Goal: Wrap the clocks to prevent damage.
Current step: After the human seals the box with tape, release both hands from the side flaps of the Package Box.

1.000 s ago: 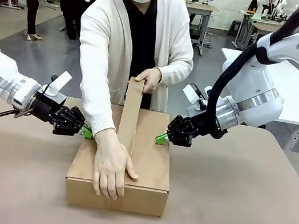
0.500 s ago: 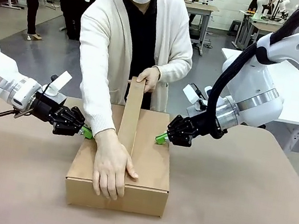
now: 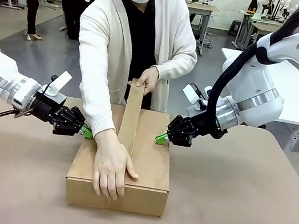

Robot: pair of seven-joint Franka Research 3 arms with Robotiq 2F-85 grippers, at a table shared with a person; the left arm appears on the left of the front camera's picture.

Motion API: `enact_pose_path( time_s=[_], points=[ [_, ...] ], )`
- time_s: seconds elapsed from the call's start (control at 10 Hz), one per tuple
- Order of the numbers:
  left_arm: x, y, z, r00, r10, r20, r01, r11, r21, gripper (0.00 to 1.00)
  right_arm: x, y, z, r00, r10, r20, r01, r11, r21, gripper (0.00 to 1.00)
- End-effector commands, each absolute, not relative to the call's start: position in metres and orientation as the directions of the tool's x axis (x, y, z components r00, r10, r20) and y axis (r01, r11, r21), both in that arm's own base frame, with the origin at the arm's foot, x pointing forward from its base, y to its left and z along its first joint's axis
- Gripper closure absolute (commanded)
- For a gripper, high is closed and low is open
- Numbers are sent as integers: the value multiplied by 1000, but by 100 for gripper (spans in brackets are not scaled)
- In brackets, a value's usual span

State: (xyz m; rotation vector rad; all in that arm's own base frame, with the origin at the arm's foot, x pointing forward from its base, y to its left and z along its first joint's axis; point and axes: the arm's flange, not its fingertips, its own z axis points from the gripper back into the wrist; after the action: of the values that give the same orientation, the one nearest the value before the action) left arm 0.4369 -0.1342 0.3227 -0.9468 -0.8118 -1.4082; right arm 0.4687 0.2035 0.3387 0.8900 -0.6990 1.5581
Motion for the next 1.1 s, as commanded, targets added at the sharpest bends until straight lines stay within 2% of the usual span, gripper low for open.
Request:
enact_pose_path(
  time_s=[0.0, 1.0],
  points=[
    [436, -134, 321, 28, -435, 900, 997, -56, -58, 100, 469, 205, 335, -48, 538, 842, -986, -161, 47, 99],
    [436, -134, 321, 28, -435, 900, 997, -56, -58, 100, 469, 205, 335, -48, 538, 842, -986, -161, 47, 99]
  ],
)
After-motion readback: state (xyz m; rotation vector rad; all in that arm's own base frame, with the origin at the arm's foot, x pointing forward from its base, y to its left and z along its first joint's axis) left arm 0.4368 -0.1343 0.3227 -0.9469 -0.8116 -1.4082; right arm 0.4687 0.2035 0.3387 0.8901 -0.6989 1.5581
